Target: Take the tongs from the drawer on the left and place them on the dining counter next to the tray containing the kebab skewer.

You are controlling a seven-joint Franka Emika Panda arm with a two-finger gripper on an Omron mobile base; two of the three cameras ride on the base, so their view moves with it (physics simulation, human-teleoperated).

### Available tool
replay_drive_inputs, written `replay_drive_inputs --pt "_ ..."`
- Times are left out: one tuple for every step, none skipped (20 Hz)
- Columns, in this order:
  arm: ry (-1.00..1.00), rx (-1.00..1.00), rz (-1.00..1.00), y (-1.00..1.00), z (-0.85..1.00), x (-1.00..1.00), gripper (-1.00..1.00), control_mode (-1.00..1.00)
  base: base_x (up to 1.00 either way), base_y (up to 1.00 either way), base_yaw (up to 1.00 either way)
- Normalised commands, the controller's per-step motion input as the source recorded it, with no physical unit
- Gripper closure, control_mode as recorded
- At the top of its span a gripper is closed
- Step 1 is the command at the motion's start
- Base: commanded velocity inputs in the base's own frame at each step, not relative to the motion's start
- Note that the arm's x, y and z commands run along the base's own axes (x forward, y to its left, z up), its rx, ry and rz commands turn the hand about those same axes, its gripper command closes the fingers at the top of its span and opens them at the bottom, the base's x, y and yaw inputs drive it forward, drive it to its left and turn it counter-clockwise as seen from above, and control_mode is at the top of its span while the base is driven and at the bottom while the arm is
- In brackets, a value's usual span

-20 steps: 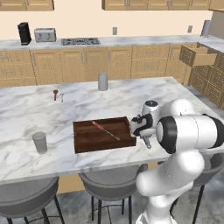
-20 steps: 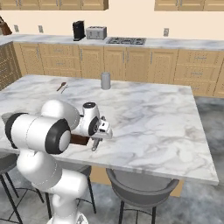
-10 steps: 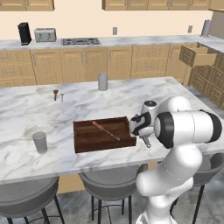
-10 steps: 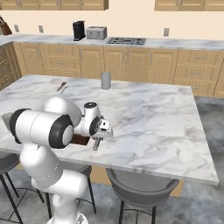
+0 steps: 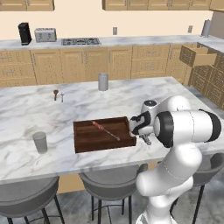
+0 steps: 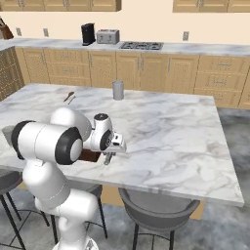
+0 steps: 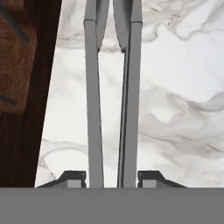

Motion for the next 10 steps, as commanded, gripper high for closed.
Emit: replay_drive_inputs --pt "0.00 0.00 -0.09 -0.01 0.00 0.00 -1.00 -1.00 0.00 0.00 0.00" --pt "0.00 0.00 -0.09 0.00 0.00 0.00 -1.00 -1.00 0.00 0.00 0.00" --pt "0.00 0.00 -0.09 0.00 0.05 0.00 -1.00 -1.00 0.00 0.00 0.00" --pt "0.00 0.00 -0.11 0.00 0.11 0.00 -1.00 -1.00 0.00 0.00 0.00" --pt "-0.01 0.00 -0.13 0.00 0.26 0.00 -1.00 -1.00 0.00 0.00 0.00" --pt "-0.03 0.00 -0.13 -0.04 0.34 -0.03 -1.00 -1.00 0.00 0.00 0.00" --pt "-0.04 0.00 -0.13 -0.10 0.44 -0.07 -1.00 -1.00 0.00 0.00 0.00" --pt "-0.04 0.02 -0.12 -0.11 0.56 -0.05 -1.00 -1.00 0.00 0.00 0.00" --pt "-0.07 0.03 -0.10 -0.11 0.66 -0.07 -1.00 -1.00 0.00 0.00 0.00" --pt "-0.08 0.03 -0.09 -0.11 0.74 -0.08 -1.00 -1.00 0.00 0.00 0.00"
